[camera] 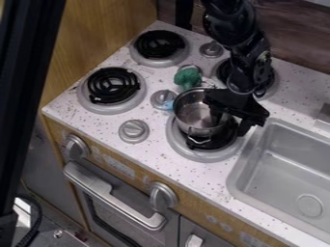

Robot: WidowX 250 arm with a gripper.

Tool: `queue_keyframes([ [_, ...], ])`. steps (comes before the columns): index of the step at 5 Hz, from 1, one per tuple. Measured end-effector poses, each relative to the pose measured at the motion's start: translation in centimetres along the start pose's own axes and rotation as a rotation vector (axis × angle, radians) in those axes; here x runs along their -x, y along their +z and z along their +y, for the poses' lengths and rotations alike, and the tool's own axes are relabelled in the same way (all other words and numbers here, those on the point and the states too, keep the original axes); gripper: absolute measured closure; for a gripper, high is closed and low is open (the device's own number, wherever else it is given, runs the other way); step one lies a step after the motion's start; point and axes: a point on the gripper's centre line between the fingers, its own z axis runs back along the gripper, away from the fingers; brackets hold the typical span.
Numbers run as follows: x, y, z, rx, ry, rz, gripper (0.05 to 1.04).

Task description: Move the silver pot into the lower left burner

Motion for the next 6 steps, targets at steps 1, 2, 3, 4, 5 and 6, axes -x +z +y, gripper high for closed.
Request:
queue_keyframes([
  [1,0.4,-0.2,0.2,-0.008,-0.023,0.004,0.703],
  [2,0.4,0.3,0.7,-0.004,-0.024,-0.003,0.926],
  [3,-0.9,2.0,1.9,-0.014,-0.035,-0.061,1.007],
  [4,-1.9,4.0,5.0,-0.060,-0.082,-0.119,1.013],
  [5,-2.0,4.3,9.4,-0.102,-0.017,-0.084,1.013],
  [6,-2.2,4.0,14.2,-0.149,0.066,-0.090,1.013],
])
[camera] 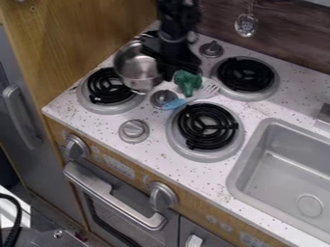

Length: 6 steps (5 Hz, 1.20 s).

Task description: Move the silver pot into the lower left burner

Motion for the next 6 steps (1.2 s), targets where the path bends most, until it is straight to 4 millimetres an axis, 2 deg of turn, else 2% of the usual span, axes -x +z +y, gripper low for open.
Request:
queue_keyframes([
  [1,-0.1,-3.6,1.9,0.023,0.044,0.030,1.013],
  [2,-0.7,-5.4,3.8,-0.018,0.034,0.057,1.013],
  [3,-0.3,-6.9,4.1,-0.038,0.038,0.090,1.014],
  [4,-0.7,-7.3,5.2,-0.028,0.060,0.101,1.014],
  [5,0.3,-7.6,7.3,-0.045,0.109,0.145,1.014],
  [6,0.8,-7.8,8.3,-0.035,0.148,0.141,1.014],
])
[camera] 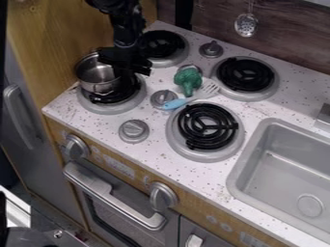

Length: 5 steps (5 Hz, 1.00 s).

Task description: Move the silver pot into the lower left burner

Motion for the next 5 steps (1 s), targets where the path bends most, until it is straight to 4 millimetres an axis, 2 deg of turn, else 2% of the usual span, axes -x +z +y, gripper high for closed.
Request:
queue_keyframes([
  [1,0.7,0.1,-0.1,0.014,-0.007,-0.001,0.997],
  [2,2.2,1.1,-1.3,0.069,-0.029,-0.022,0.846],
  [3,1.4,4.2,-3.3,0.148,-0.107,-0.105,0.580],
  [4,1.4,7.9,-5.1,0.162,-0.184,-0.172,0.263],
  [5,2.0,9.3,-5.9,0.151,-0.227,-0.147,0.080],
])
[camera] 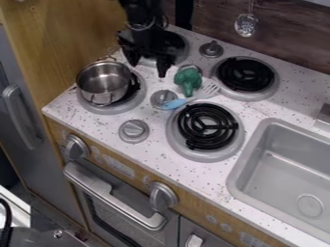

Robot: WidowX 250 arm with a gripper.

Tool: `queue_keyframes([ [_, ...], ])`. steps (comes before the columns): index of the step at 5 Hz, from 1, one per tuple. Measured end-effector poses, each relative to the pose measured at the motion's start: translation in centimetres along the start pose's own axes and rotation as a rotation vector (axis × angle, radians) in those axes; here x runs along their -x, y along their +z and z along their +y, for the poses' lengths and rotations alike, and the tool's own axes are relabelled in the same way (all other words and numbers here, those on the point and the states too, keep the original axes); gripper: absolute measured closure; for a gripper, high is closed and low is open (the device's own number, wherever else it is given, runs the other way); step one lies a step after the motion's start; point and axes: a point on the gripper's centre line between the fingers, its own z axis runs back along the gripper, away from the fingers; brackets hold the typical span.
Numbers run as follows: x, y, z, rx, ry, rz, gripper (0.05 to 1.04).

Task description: Move the silver pot into the lower left burner

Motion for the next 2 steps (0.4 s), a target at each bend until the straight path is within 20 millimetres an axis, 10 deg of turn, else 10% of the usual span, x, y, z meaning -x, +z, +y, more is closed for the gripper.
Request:
queue_keyframes([
  [2,0.78,-0.37,-0.21,-0.013,-0.021,0.136,0.085],
])
